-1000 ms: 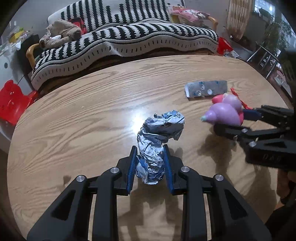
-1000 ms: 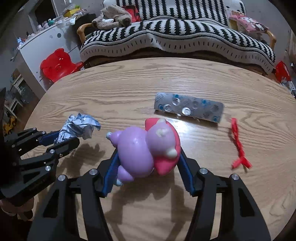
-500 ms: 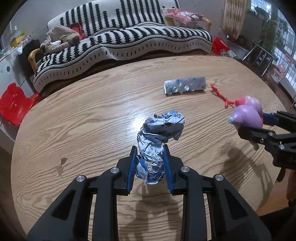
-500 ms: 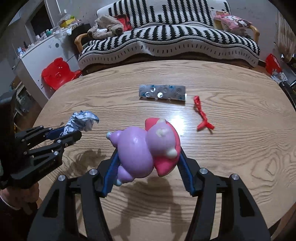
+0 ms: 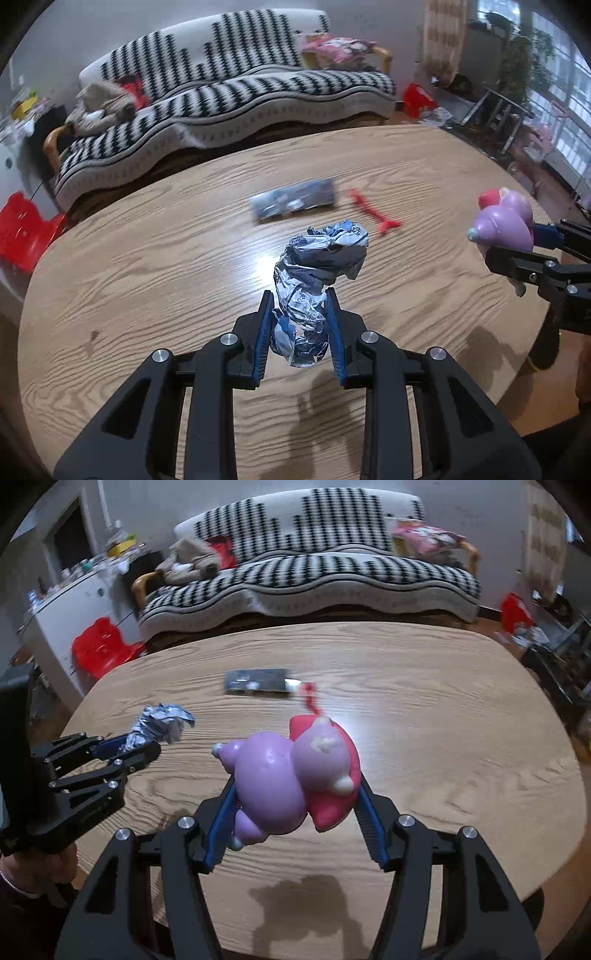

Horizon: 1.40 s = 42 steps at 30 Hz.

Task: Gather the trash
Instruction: 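Carry the foil and toy pig over the bin and open both tools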

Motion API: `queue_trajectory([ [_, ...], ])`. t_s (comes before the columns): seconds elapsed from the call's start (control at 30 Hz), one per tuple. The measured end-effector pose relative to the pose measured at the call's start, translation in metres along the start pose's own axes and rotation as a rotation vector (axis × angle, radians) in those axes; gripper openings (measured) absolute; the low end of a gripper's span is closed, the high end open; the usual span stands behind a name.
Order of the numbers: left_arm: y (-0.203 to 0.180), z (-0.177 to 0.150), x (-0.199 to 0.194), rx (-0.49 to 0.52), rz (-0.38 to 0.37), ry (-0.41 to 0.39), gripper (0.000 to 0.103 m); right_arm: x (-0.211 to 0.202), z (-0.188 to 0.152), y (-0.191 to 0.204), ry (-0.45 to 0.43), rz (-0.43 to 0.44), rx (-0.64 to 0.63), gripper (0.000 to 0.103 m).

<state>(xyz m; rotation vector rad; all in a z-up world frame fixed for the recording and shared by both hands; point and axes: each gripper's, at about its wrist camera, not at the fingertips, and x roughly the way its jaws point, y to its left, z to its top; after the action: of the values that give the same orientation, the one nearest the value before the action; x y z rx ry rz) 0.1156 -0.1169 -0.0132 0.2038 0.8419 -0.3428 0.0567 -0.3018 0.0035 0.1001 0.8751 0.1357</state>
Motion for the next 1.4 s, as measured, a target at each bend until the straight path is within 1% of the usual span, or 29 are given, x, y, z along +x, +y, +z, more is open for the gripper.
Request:
queue_trajectory([
  [0.17, -0.061, 0.016, 0.002, 0.059, -0.087, -0.038, 0.027, -0.032, -0.021, -0.066, -0.03, -0.081, 0.092, 0.059],
  [0.27, -0.112, 0.023, 0.002, 0.117, -0.159, -0.06, 0.027, -0.052, -0.038, -0.103, -0.042, -0.123, 0.145, 0.059],
  [0.33, -0.14, 0.025, 0.003, 0.144, -0.209, -0.061, 0.027, -0.067, -0.053, -0.131, -0.048, -0.159, 0.193, 0.059],
  [0.37, -0.161, 0.025, 0.004, 0.162, -0.246, -0.061, 0.027, -0.077, -0.063, -0.147, -0.052, -0.179, 0.22, 0.059],
  [0.43, -0.192, 0.025, 0.005, 0.188, -0.294, -0.06, 0.027, -0.091, -0.078, -0.169, -0.061, -0.212, 0.256, 0.059],
  [0.47, -0.214, 0.024, 0.005, 0.208, -0.328, -0.059, 0.027, -0.101, -0.089, -0.186, -0.065, -0.236, 0.283, 0.059],
  [0.53, -0.243, 0.02, 0.005, 0.237, -0.378, -0.056, 0.027, -0.115, -0.106, -0.21, -0.07, -0.267, 0.33, 0.059],
  [0.57, -0.264, 0.017, 0.006, 0.257, -0.413, -0.052, 0.027, -0.124, -0.118, -0.227, -0.072, -0.289, 0.369, 0.059],
  [0.73, -0.338, 0.003, 0.019, 0.329, -0.507, 0.002, 0.027, -0.153, -0.169, -0.291, -0.053, -0.38, 0.518, 0.059],
  [0.8, -0.367, -0.005, 0.023, 0.357, -0.547, 0.024, 0.027, -0.166, -0.189, -0.311, -0.048, -0.41, 0.578, 0.059],
  [0.9, -0.403, -0.015, 0.029, 0.402, -0.595, 0.057, 0.027, -0.18, -0.212, -0.327, -0.037, -0.446, 0.641, 0.059],
  [0.97, -0.423, -0.022, 0.034, 0.422, -0.612, 0.075, 0.027, -0.184, -0.223, -0.337, -0.019, -0.467, 0.671, 0.06],
  [1.07, -0.439, -0.03, 0.04, 0.436, -0.63, 0.099, 0.027, -0.187, -0.233, -0.346, -0.007, -0.481, 0.689, 0.06],
  [1.17, -0.447, -0.032, 0.046, 0.444, -0.64, 0.116, 0.027, -0.189, -0.239, -0.35, -0.003, -0.482, 0.695, 0.06],
  [1.4, -0.455, -0.031, 0.051, 0.44, -0.646, 0.129, 0.027, -0.191, -0.235, -0.349, -0.006, -0.488, 0.705, 0.06],
])
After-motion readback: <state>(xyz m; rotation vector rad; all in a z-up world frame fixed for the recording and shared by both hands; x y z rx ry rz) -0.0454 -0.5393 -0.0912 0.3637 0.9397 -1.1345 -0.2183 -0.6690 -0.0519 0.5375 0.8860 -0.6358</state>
